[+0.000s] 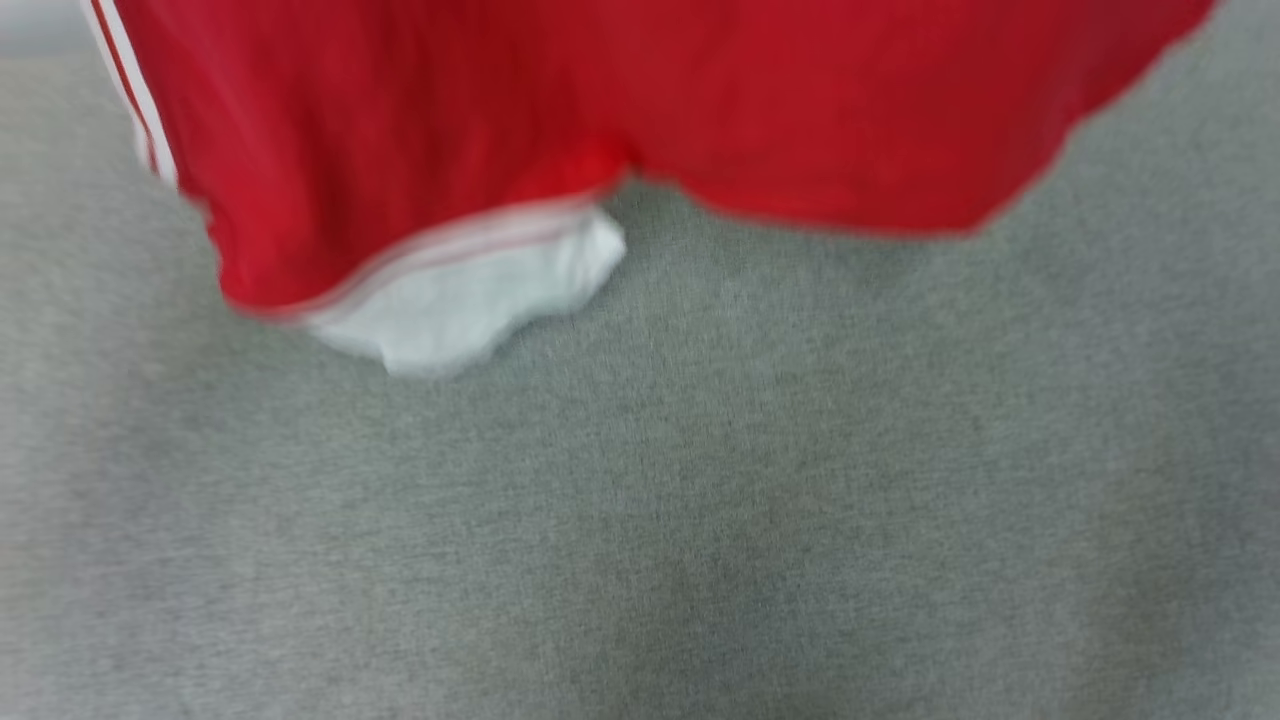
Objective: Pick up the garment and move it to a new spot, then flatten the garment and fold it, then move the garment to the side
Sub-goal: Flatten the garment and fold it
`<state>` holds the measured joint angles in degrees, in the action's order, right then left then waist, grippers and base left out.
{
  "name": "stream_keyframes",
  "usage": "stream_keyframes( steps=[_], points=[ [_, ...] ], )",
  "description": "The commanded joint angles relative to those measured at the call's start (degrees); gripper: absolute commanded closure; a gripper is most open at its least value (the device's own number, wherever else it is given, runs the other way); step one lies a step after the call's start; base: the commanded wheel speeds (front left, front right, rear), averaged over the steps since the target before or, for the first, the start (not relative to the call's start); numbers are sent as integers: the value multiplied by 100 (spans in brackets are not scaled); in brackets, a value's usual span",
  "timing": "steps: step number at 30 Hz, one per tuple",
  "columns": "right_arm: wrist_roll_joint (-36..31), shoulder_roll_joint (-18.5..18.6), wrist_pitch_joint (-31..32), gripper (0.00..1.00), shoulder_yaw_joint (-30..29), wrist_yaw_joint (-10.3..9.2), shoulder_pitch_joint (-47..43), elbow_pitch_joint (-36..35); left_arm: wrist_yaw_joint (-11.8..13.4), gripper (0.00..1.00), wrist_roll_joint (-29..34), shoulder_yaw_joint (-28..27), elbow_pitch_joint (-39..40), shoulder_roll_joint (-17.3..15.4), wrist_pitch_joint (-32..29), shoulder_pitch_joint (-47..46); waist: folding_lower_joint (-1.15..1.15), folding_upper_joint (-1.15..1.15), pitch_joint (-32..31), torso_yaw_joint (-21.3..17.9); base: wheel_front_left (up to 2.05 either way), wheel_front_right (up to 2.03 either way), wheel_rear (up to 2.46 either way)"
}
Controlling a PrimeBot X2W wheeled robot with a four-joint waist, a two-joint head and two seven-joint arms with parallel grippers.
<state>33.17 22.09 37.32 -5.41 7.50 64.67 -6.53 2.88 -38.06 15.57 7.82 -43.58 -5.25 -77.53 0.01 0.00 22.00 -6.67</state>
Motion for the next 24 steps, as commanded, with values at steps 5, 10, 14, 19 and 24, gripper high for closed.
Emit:
stream_keyframes(
  steps=[5,10,14,19,24],
  points=[
    [-350,-97,-720,100,327,-2,1087,923,-370,100,368,214,-1168,280,282,-1451,-1,0,1014,-72,0,0,0],
    [-715,-211,-1463,100,526,-3,1975,1835,-525,100,590,351,-2142,644,667,-2477,-1,0,1438,55,0,0,0],
    [-1033,-359,-2075,100,581,-3,2456,2517,-627,100,732,464,-2755,902,1047,-2982,-1,0,1681,176,0,0,0],
    [-1319,-451,-2675,100,853,-2,2469,3217,-719,100,726,644,-3315,1204,1476,-2760,-1,0,1818,366,0,0,0],
    [-1234,-490,-3039,100,1070,-2,2034,3695,-760,100,617,769,-3581,1391,1719,-2128,-1,0,1742,473,0,0,0]
  ],
)
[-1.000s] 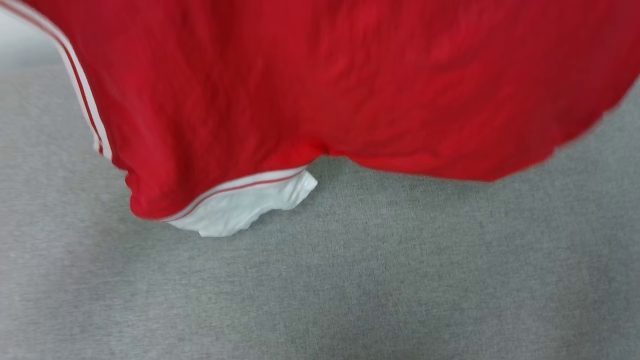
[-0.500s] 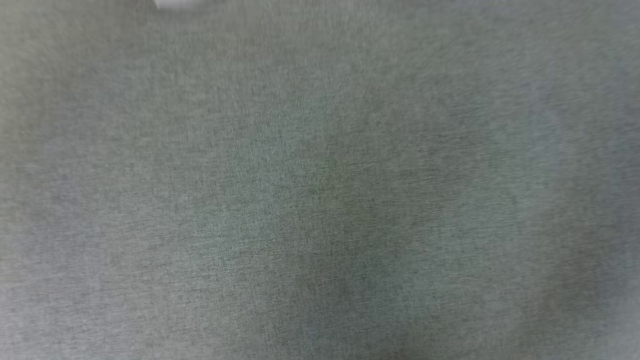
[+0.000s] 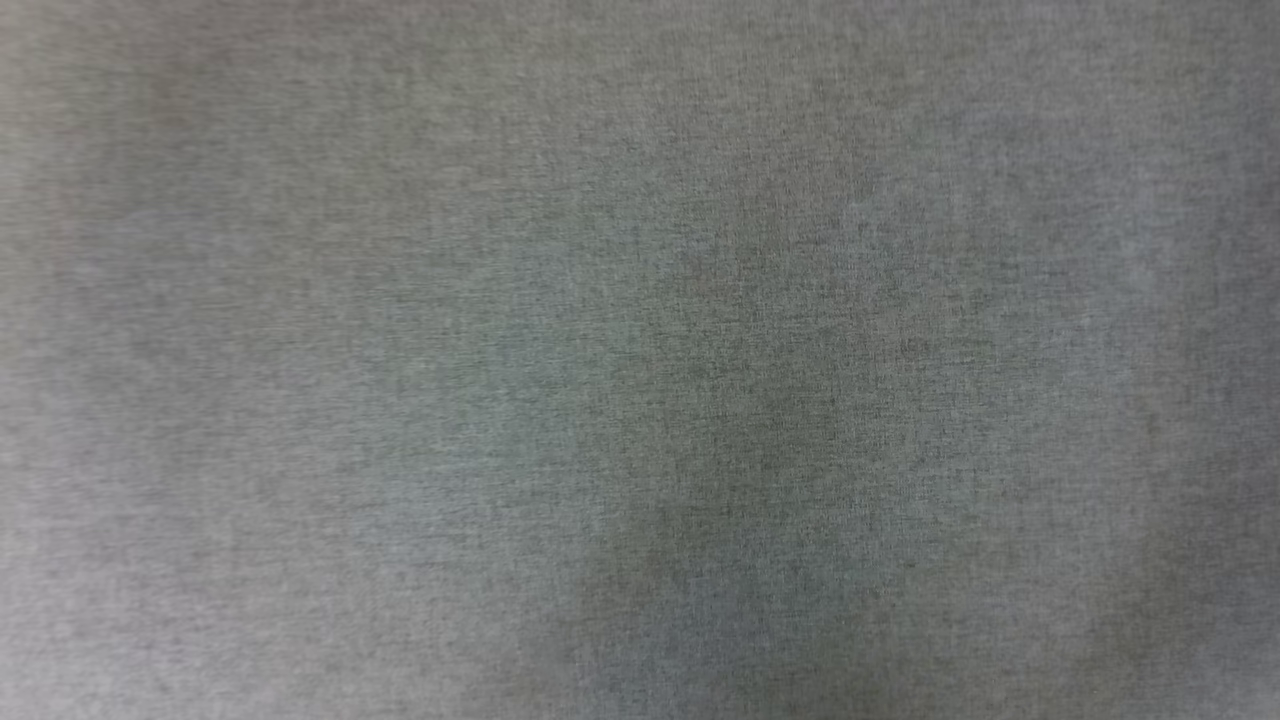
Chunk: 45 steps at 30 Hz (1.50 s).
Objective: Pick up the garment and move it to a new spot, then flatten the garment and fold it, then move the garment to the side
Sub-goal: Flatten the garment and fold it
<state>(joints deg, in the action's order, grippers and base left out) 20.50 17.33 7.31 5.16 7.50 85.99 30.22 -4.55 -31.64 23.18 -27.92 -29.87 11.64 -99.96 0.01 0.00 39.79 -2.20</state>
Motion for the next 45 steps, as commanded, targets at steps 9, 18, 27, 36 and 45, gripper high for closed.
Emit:
stream_keyframes(
  steps=[9,18,27,36,45],
  points=[
    [472,91,-580,100,535,-2,-1976,490,12,100,-326,394,152,403,289,2859,-1,0,-819,311,0,0,0],
    [1202,866,-543,100,1220,-3,-4111,368,212,100,-542,1089,1050,264,29,5849,-1,0,-1821,576,0,0,0],
    [1962,1334,-754,100,1339,-4,-5862,-58,433,100,-1143,1257,2036,-422,-424,8041,-1,0,-2742,698,0,0,0],
    [2485,1627,-400,100,1247,-3,-7495,-1057,617,100,-1807,1369,3220,-1132,-873,9700,-1,0,-3443,645,0,0,0],
    [2626,1578,537,100,646,-2,-8998,-1833,821,100,-2403,1687,4353,-1754,-1519,10964,-1,0,-3779,592,0,0,0]
  ],
)
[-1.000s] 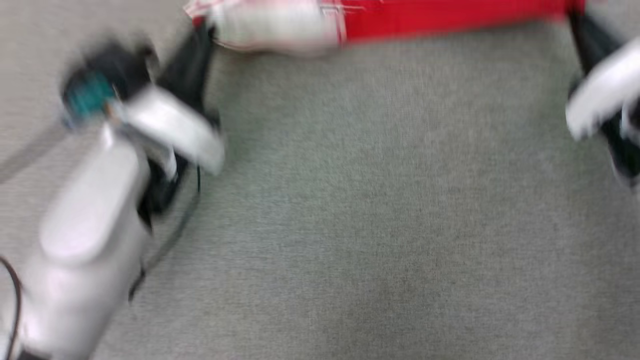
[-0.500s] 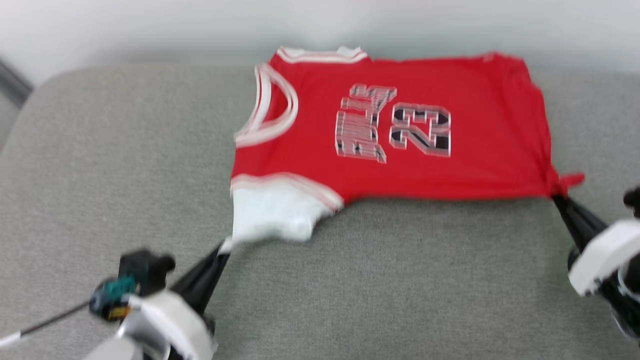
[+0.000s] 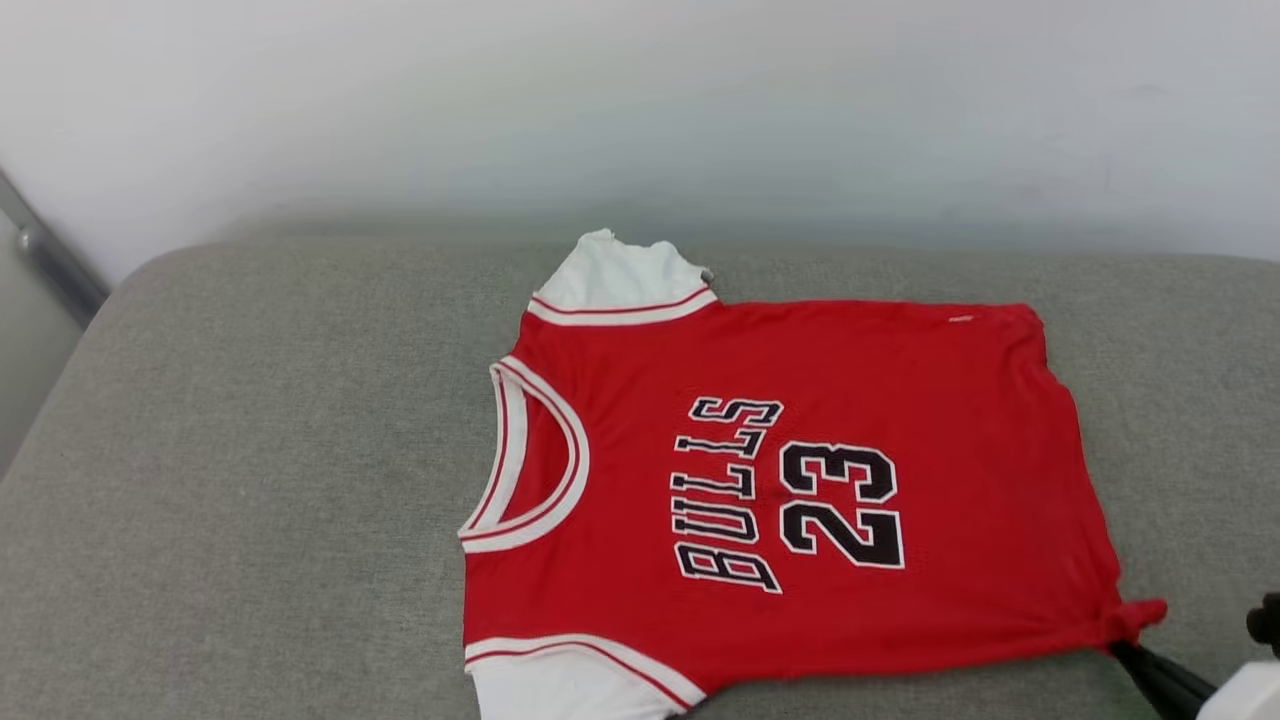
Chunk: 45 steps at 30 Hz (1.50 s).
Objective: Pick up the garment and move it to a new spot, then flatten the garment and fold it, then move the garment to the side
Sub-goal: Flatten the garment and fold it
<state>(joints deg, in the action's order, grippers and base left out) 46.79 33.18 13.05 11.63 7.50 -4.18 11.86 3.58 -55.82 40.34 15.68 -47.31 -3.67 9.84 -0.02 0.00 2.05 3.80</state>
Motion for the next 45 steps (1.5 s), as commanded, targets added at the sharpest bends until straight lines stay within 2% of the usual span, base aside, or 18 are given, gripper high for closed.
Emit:
stream_keyframes(
  steps=[1,9,12,18,20,29,38,43,44,45],
  points=[
    [-25,-12,66,100,-78,-2,-107,-101,13,100,-5,-11,65,-35,0,38,2,0,-12,-13,0,0,0],
    [-117,-261,632,100,-776,-2,-479,-932,31,100,-12,-325,261,20,369,-169,2,0,110,-63,0,0,0],
    [-191,-310,842,100,-911,-2,-349,-1173,42,100,17,-539,284,-9,510,-367,2,0,223,-106,0,0,0],
    [-240,-336,1157,100,-1034,-2,44,-1332,-90,100,154,-795,242,-22,586,-960,2,0,601,-148,0,0,0],
    [-315,-323,1400,100,-940,-2,461,-1249,-178,100,221,-867,74,74,506,-1437,2,0,969,-193,0,0,0],
    [-563,-232,1731,100,-632,-2,1358,-839,-416,100,515,-779,-920,521,337,-2694,2,0,1525,-196,0,0,0],
    [-748,-261,1994,100,-293,-2,1954,-405,-683,100,828,-420,-2001,912,101,-3506,2,0,1690,-207,0,0,0],
    [-825,-325,2082,100,-302,-3,2105,-95,-690,100,921,-324,-2478,1118,158,-3669,2,0,1676,-205,0,0,0],
    [-853,-354,2097,92,-312,-3,2133,-14,-647,57,938,-276,-2621,1151,88,-3674,2,0,1659,-207,0,0,0],
    [-881,-382,2122,0,-327,-4,2160,67,-617,0,974,-204,-2776,1157,-40,-3669,2,0,1633,-208,0,0,0]
  ],
)
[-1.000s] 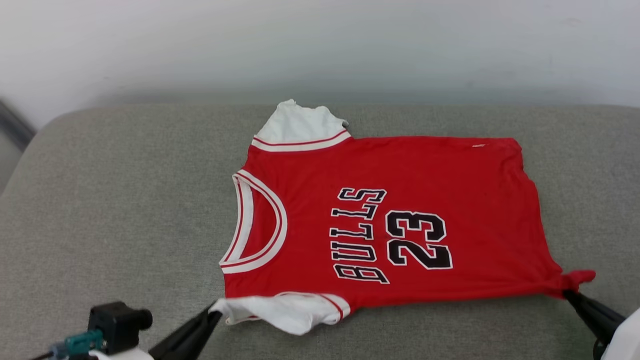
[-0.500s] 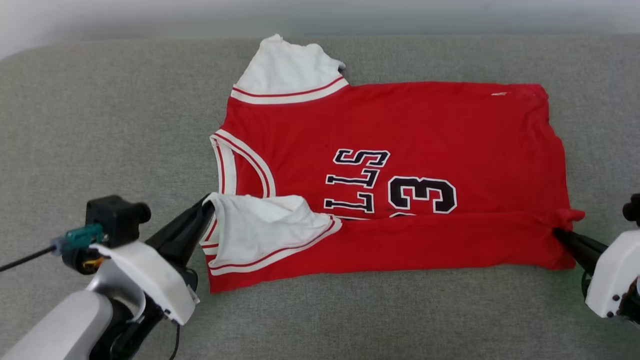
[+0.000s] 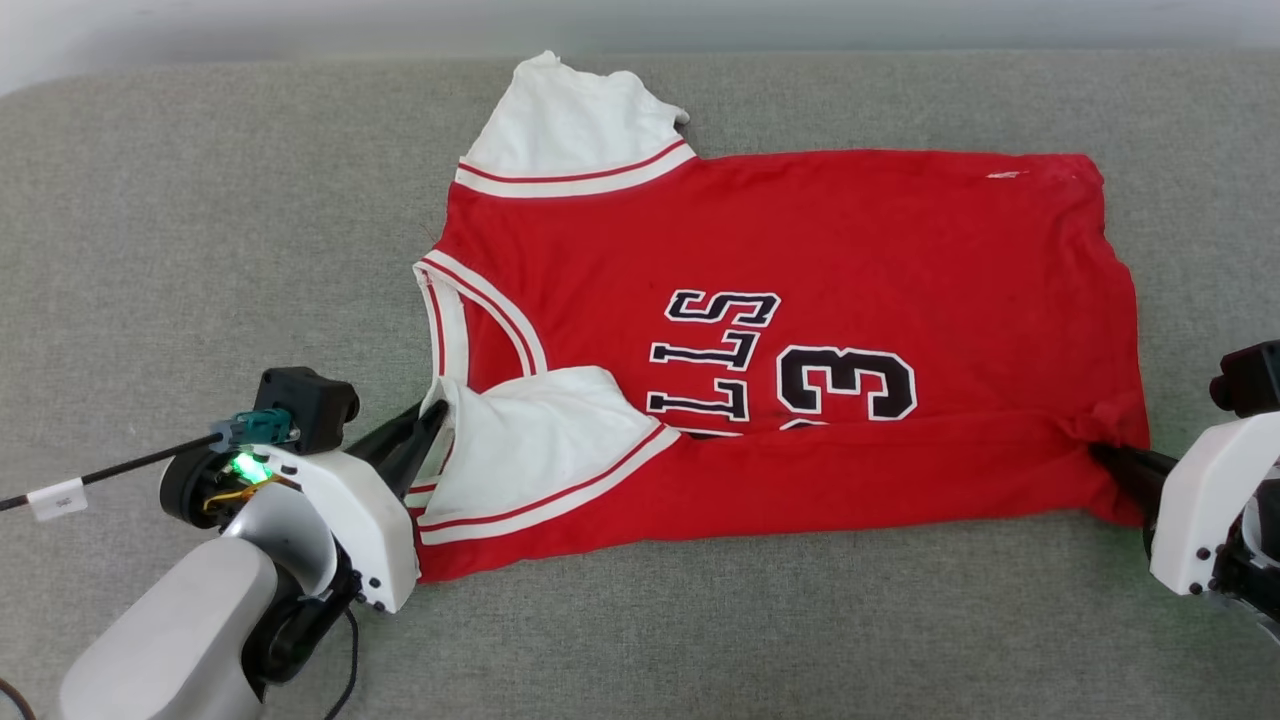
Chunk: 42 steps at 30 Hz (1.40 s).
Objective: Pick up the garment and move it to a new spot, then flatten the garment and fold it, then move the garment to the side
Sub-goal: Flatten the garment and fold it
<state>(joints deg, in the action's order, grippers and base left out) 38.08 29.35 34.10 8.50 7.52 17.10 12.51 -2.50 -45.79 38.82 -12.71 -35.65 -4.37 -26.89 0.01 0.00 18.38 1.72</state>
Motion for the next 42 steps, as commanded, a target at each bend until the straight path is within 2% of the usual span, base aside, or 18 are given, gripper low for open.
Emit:
stream_keyframes(
  steps=[1,5,9,16,22,27,32,38,39,40,41,42],
  points=[
    [-43,-13,19,0,18,-6,49,35,19,0,57,-28,13,1,45,-45,-1,0,-30,-3,0,0,0],
    [9,-148,126,0,-22,-5,51,107,255,0,-37,-120,-179,253,280,48,-1,0,-155,5,0,0,0],
    [-18,-263,341,0,-165,-4,-51,2,581,0,85,-126,-201,219,326,222,-1,0,-334,-1,0,0,0],
    [-388,-555,779,0,-760,-4,-547,-491,1021,0,-447,-297,522,179,32,937,-1,0,-589,53,0,0,0],
    [-819,-1241,1120,0,-1512,-4,-975,-1224,1501,0,-591,-176,1252,-88,-596,1402,-1,0,-584,70,0,0,0],
    [-1123,-1665,1353,0,-1741,-4,-1152,-1780,1862,0,-503,-98,1453,-159,-847,1517,-1,0,-419,5,0,0,0],
    [-1196,-1846,1504,0,-1786,-4,-1219,-2160,2046,0,-471,-103,1377,-146,-894,1512,-1,0,-215,-98,0,0,0],
    [-1186,-1904,1600,0,-1807,-4,-1256,-2417,1878,2,-591,27,1005,-162,-1149,1498,-1,0,-10,-159,0,0,0],
    [-1178,-1905,1608,0,-1812,-4,-1258,-2434,1814,50,-624,88,952,-147,-1227,1512,-1,0,6,-160,0,0,0],
    [-1181,-1900,1612,0,-1813,-3,-1258,-2450,1757,93,-649,135,906,-124,-1279,1517,-1,0,16,-163,0,0,0],
    [-1215,-1873,1601,0,-1816,-4,-1256,-2460,1707,100,-677,166,867,-103,-1289,1514,-1,0,18,-165,0,0,0],
    [-1255,-1834,1578,0,-1824,-4,-1248,-2464,1659,100,-701,185,846,-71,-1290,1522,-1,0,14,-162,0,0,0]
  ],
)
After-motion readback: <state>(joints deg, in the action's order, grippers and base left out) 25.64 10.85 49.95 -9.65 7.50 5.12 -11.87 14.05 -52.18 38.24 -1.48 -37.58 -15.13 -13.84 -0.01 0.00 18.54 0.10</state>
